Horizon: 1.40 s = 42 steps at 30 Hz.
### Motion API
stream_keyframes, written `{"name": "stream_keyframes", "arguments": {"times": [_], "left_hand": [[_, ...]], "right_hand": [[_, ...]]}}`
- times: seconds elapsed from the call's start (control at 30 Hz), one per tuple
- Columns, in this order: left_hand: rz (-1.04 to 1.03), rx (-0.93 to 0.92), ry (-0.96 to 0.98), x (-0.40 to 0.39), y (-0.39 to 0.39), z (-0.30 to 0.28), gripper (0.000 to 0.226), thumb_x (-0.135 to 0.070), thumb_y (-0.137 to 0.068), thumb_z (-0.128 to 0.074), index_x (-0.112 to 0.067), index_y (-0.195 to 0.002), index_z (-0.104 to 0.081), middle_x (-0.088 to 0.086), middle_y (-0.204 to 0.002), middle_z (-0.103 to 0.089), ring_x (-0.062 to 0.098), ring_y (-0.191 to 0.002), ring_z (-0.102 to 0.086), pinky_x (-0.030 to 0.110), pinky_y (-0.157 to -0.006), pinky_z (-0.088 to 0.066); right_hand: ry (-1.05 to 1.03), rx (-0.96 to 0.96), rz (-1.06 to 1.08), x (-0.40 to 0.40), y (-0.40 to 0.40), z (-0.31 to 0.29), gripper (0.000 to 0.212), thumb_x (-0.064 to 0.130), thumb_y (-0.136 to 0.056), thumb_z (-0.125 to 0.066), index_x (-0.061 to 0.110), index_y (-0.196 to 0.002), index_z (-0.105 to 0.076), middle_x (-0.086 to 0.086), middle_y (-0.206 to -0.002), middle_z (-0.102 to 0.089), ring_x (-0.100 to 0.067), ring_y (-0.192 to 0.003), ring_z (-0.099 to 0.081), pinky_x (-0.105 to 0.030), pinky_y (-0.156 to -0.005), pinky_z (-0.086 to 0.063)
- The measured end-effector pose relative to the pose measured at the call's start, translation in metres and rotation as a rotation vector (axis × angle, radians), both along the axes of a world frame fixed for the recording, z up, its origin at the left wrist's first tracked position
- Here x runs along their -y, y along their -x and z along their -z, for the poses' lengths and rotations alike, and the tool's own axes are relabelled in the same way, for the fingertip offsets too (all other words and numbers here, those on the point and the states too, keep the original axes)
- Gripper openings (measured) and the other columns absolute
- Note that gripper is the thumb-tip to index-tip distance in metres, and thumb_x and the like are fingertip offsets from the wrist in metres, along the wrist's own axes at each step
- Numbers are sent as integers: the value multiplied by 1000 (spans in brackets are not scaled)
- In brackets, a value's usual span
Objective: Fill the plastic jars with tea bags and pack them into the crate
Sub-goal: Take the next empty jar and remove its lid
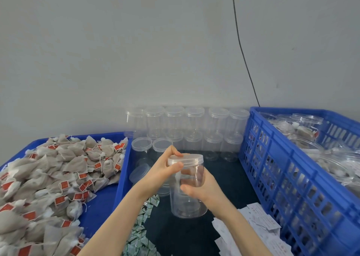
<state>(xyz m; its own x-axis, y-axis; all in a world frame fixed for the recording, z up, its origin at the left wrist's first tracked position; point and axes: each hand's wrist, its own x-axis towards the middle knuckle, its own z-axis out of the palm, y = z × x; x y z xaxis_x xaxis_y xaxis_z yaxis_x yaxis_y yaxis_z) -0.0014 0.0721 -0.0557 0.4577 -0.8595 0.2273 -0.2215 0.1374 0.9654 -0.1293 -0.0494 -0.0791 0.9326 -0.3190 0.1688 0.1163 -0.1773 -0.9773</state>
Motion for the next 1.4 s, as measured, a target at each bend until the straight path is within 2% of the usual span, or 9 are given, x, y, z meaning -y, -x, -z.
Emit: {"name": "stream_keyframes", "arguments": {"times": [0.1,0.23,0.47,0.77,0.9,1.0,1.17,1.27,1.4], "left_hand": [[101,48,-142,-6,-1,-9,47,-39,-71,-68,-23,-109,-47,10,-115,-59,19,-96,-61,35,-86,-48],[123,118,-159,-1,8,-15,80,-44,-67,-70,-35,-140,-41,-9,-137,-51,9,-127,-49,33,-104,-42],[-74,138,-73,10,18,-10,50,-24,-77,-71,-28,-125,-59,-9,-127,-58,1,-115,-57,21,-96,-47],[-159,241,-114,18,17,2,49,-41,-67,-69,-36,-115,-66,-14,-122,-61,1,-113,-57,27,-99,-47],[-180,284,-169,18,20,0,43,-38,-67,-66,-43,-109,-64,-17,-120,-59,-5,-110,-55,16,-94,-44],[-309,352,-200,24,31,-1,49,-48,-65,-67,-44,-114,-63,-25,-115,-53,-4,-109,-52,5,-86,-36],[-697,461,-301,39,53,2,60,-61,-75,-61,-36,-128,-52,-9,-119,-50,12,-112,-50,25,-95,-38],[-533,390,-401,37,39,1,79,-65,-74,-62,-35,-141,-32,-3,-133,-37,19,-126,-40,33,-104,-35],[-23,258,-370,20,15,-6,99,-35,-78,-75,-48,-147,-6,-17,-155,5,10,-143,-11,28,-108,-25]], "right_hand": [[103,-86,-93,15,8,-4,64,23,-67,-76,30,-126,-55,4,-124,-67,-16,-117,-63,-35,-100,-51],[193,-152,-66,29,9,-6,71,23,-64,-81,30,-128,-53,4,-125,-65,-14,-117,-63,-45,-103,-49],[232,-116,81,18,5,2,74,32,-58,-81,36,-125,-52,10,-120,-65,-8,-112,-64,-39,-98,-53],[160,-77,199,5,6,16,75,43,-53,-78,40,-122,-50,14,-115,-68,-2,-107,-65,-30,-94,-54],[130,-90,265,-1,5,22,73,48,-48,-77,43,-116,-51,15,-112,-69,-2,-106,-65,-24,-88,-54],[201,-60,399,-8,3,24,87,49,-49,-79,39,-129,-46,17,-117,-65,-2,-108,-63,-24,-89,-54],[480,-44,507,-9,-4,19,87,41,-60,-84,25,-135,-43,12,-126,-55,-9,-114,-56,-34,-94,-50],[548,-59,477,-1,-2,18,92,40,-63,-85,22,-140,-40,11,-132,-53,-10,-119,-54,-34,-98,-49],[623,-70,447,6,3,18,93,36,-65,-84,21,-144,-37,10,-135,-52,-9,-123,-52,-29,-100,-47]]}}
